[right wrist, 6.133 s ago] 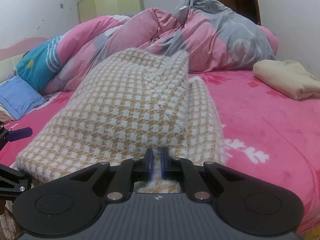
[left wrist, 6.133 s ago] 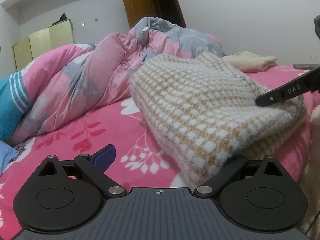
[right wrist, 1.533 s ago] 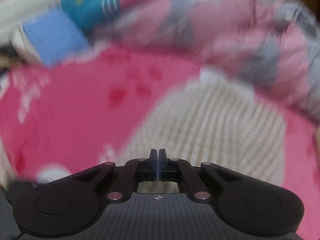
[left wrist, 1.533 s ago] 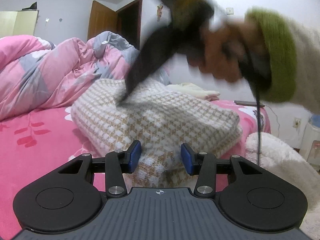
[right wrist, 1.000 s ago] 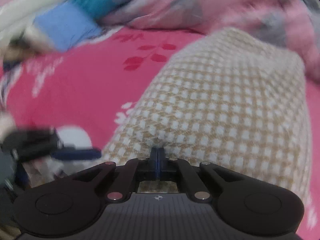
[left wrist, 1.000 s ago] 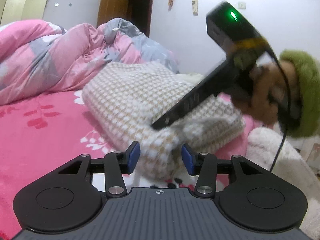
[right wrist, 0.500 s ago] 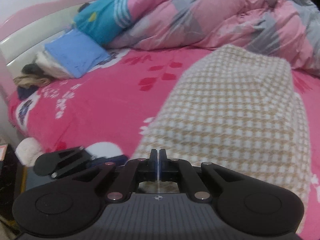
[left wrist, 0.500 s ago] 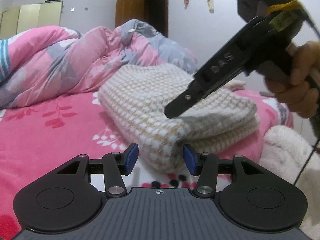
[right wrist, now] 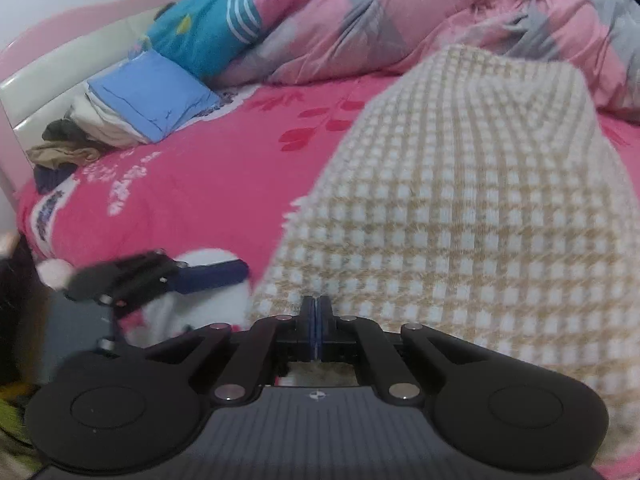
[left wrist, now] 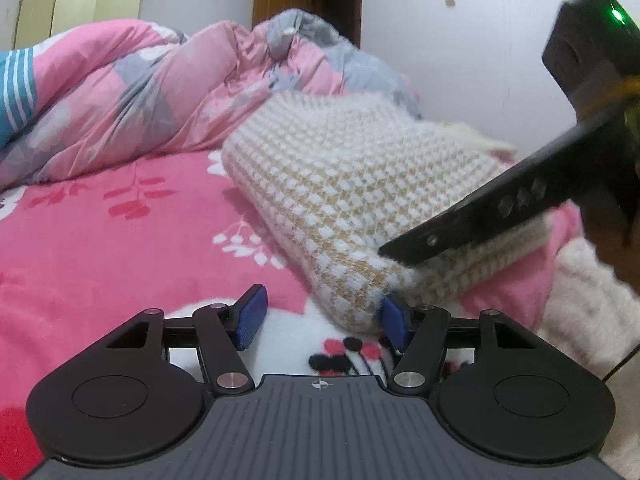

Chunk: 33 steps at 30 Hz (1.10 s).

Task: Fold clothes

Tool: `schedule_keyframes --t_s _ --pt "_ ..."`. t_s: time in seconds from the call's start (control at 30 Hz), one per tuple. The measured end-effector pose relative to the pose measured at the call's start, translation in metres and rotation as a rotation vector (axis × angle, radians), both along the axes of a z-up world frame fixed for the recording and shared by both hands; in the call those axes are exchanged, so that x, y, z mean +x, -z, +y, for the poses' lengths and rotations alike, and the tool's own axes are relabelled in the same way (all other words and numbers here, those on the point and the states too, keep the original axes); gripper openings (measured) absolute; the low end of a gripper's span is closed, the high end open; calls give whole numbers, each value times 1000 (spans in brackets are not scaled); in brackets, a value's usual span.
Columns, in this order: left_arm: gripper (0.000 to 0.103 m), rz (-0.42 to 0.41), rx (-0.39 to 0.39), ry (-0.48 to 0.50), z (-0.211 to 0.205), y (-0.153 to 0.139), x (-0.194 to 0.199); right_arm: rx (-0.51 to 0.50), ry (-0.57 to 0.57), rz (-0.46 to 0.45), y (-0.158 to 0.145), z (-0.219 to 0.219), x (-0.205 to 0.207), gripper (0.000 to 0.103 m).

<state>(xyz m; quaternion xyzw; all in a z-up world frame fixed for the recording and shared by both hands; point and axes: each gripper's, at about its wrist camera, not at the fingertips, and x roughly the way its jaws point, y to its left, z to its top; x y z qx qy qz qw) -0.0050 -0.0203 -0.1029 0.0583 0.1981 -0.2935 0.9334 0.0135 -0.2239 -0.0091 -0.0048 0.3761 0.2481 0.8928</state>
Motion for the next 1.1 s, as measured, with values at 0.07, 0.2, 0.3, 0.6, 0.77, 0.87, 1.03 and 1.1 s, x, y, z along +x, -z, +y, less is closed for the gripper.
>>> schedule_keyframes --t_s 0.07,0.2,0.3,0.6,0.77,0.87,1.03,1.1 --pt "61 0 8 3 1 -3 -2 7 2 -22 1 -1 -3 0" --pt "61 26 12 16 13 -11 -8 -9 1 -83 1 -1 -12 0" --pt "61 51 -37 -7 33 -23 -15 38 20 -116 7 -6 -18 0" --pt "62 25 -88 -45 9 -42 -3 251 136 -220 14 -35 -47 0" --pt "62 19 6 -10 -11 -33 -1 172 265 -346 -1 -59 -79 0" --pt "64 38 20 4 -10 -29 3 63 343 -257 23 -63 -71 0" --pt "68 46 46 8 -13 -30 5 69 362 -275 43 -63 -70 0" --pt "68 45 48 9 -13 -33 4 94 376 -276 40 -67 -74 0"
